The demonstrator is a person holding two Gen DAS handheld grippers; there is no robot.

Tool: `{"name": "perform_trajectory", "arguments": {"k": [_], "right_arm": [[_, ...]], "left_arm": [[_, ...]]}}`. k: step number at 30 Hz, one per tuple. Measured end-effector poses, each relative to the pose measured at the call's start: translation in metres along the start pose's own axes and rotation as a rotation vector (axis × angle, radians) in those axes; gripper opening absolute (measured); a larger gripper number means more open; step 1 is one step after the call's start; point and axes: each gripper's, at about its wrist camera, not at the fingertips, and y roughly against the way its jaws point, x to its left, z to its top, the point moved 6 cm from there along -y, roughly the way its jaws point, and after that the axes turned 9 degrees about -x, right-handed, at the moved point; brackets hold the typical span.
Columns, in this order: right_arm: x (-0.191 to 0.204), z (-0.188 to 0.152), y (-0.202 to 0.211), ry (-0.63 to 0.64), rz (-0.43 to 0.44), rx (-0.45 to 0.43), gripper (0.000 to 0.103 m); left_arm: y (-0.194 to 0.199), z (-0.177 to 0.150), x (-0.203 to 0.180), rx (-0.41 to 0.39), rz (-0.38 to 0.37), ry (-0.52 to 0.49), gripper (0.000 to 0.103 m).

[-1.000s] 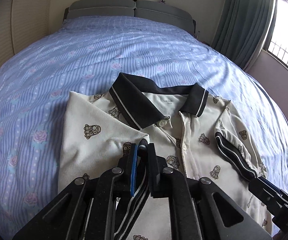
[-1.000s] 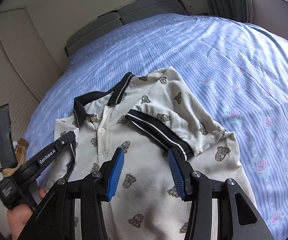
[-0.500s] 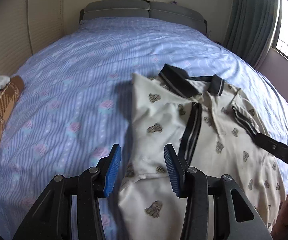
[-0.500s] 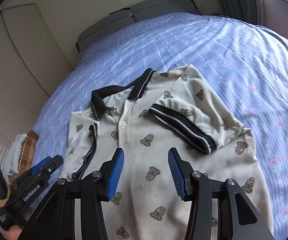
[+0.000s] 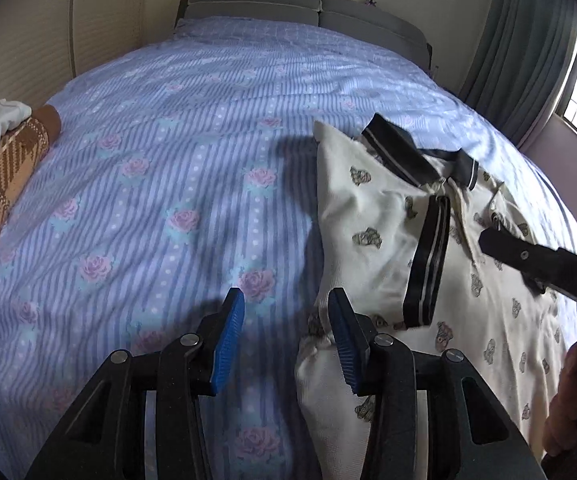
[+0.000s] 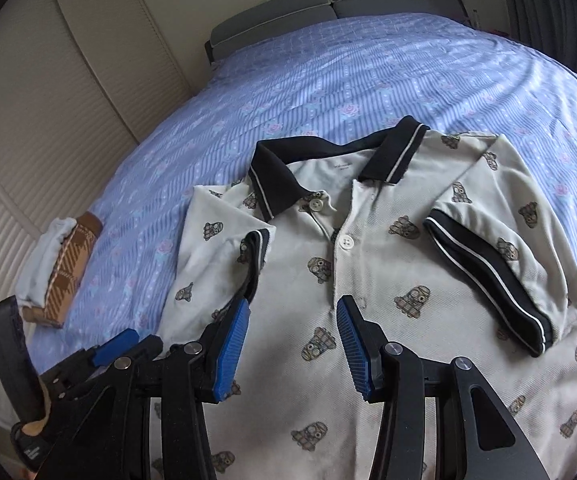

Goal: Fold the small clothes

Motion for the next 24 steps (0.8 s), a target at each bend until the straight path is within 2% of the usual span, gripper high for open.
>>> {"name": "perform_trajectory", "arguments": {"k": [3,5,8,13,15,16,17,18,20,24], "right_arm": [[0.007,0.004,-0.004,0.004,0.016,-0.017,0.047],[0.011,0.005,-0.009,0.007,0.020,-0.021,0.047],[0.012,0.006,-0.019,0.003,0.012,-0.016,0.047],[0.006,0.008,-0.035,-0.032,0.008,-0.016,0.047],[0.005,0.009,-0.042,-0.037,0.015,-0.016,0.047],[0.005,0.010,-0.045,-0.035,0.019,-0.016,0.046],[0.006,0.011,-0.048,-0.029,0.022,-0.015,0.043],[0.007,0.010,-0.051,-0.021,0.026,-0.013,0.039],[0.009,0.010,-0.057,-0.006,0.033,-0.001,0.011],[0.008,0.007,-0.067,0.015,-0.013,0.011,0.009]], "left_arm": [[-0.007,0.032,-0.006,-0.035,-0.077,-0.019,0.044],[-0.023,0.057,-0.013,-0.029,-0.141,-0.043,0.044],[-0.054,0.080,-0.019,0.008,-0.180,-0.093,0.043],[-0.100,0.089,-0.025,0.100,-0.265,-0.070,0.041],[-0.109,0.085,-0.025,0.121,-0.267,-0.072,0.029],[-0.111,0.082,-0.025,0.128,-0.258,-0.082,0.017],[-0.112,0.082,-0.025,0.127,-0.253,-0.093,0.010],[-0.111,0.082,-0.024,0.113,-0.245,-0.099,0.010],[-0.107,0.085,-0.022,0.078,-0.228,-0.120,0.009],[-0.111,0.087,-0.018,0.065,-0.180,-0.166,0.008]]}}
